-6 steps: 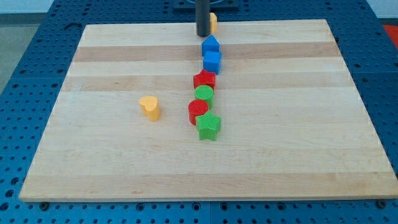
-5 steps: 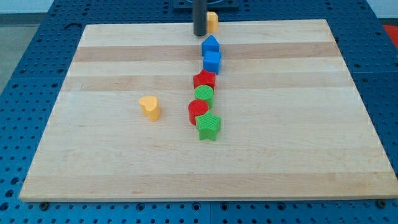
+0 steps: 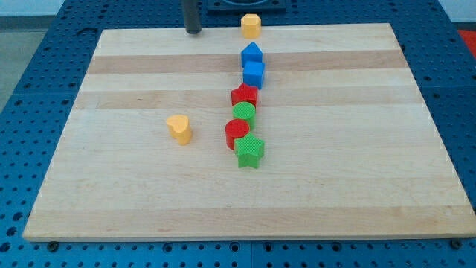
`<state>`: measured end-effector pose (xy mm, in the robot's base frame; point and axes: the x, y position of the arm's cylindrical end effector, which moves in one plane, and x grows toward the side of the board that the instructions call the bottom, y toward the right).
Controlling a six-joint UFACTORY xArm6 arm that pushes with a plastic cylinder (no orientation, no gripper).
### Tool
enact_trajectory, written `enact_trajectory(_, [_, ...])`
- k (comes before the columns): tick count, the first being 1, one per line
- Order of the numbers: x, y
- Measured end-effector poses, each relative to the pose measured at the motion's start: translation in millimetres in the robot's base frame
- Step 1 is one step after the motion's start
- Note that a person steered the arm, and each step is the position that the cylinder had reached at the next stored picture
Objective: Slide the yellow hexagon left a bit
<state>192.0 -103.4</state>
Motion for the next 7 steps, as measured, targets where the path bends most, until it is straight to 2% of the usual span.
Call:
enact_trajectory(2, [0.1, 132.0])
enact_trajectory(3, [1.5, 124.2])
enact_trajectory(5, [50.0, 134.7])
enact_trajectory(7, [42.1, 236.3])
